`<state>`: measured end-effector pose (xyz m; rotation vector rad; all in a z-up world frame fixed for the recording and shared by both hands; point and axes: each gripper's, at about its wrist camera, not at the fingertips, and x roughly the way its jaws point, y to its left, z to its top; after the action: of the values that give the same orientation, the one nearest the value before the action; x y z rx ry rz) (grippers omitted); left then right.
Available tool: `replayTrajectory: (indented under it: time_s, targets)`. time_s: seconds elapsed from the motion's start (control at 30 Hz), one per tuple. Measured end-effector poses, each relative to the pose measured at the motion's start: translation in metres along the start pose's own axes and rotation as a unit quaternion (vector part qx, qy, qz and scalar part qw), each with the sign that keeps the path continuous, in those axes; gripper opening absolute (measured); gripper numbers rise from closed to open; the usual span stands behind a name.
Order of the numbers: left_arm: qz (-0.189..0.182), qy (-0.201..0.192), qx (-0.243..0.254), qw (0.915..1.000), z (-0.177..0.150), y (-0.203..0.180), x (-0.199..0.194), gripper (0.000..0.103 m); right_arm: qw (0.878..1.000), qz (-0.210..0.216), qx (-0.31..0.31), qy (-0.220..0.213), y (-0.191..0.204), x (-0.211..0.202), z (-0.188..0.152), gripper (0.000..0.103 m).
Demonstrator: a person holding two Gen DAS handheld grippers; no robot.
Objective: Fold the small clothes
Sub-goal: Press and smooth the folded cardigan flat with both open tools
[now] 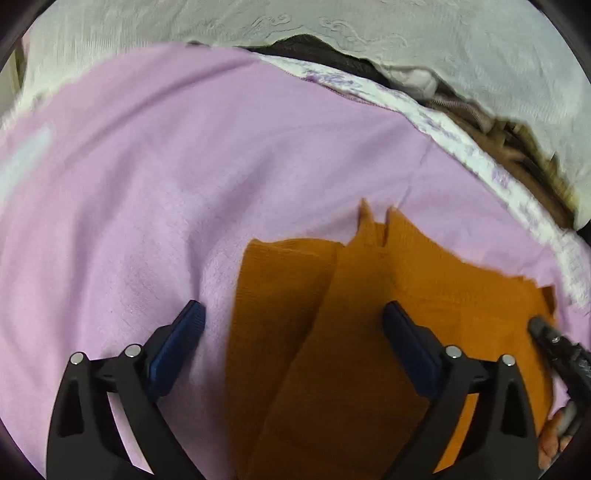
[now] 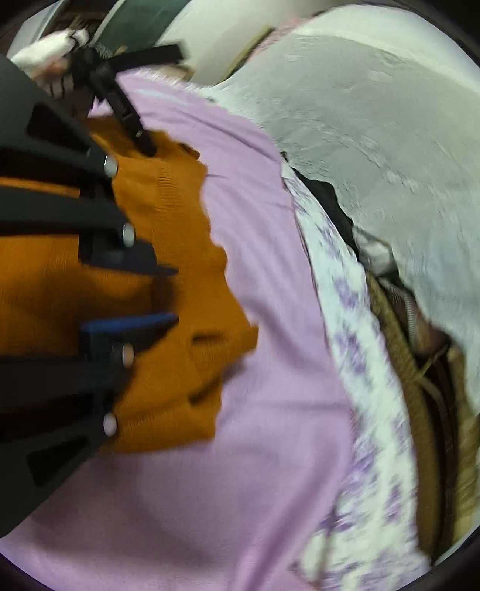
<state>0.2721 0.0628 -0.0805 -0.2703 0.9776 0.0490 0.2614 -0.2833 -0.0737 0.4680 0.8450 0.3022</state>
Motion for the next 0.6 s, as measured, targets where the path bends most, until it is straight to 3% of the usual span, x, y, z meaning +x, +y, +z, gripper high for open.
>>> replayTrajectory:
  time_s: [0.13, 0.2, 0.27, 0.37, 0.47, 0.53, 0.6]
  targets:
    - [0.032, -0.038, 0.008, 0.9987, -0.007, -0.001, -0.025, 0.094, 0.999, 0.009, 0.042, -0.023, -0.014, -0.016, -0.002, 0.012]
    - [-0.006, -0.044, 0.024, 0.9987, -0.014, -0.006, -0.04, 0.094, 0.999, 0.005, 0.019, -0.035, -0.001, -0.028, -0.006, 0.031]
    - [-0.038, -0.047, 0.052, 0.9968, -0.024, -0.017, -0.053, 0.094, 0.999, 0.016, -0.008, -0.041, 0.017, -0.033, -0.013, 0.034]
    - [-0.055, -0.031, 0.097, 0.9933, -0.042, -0.035, -0.054, 0.094, 0.998, 0.039, -0.052, -0.022, 0.048, -0.034, -0.032, 0.034]
    - [-0.008, -0.032, 0.126, 0.9915, -0.056, -0.042, -0.042, 0.099, 0.996, 0.039, -0.086, 0.011, 0.065, -0.027, -0.052, 0.038]
    - [-0.009, -0.025, 0.119, 0.9926, -0.056, -0.036, -0.04, 0.099, 0.995, 0.011, -0.093, 0.019, 0.057, -0.019, -0.063, 0.033]
    - [0.001, -0.032, 0.106, 0.9938, -0.059, -0.028, -0.047, 0.099, 0.995, -0.005, -0.096, 0.003, 0.043, -0.022, -0.066, 0.003]
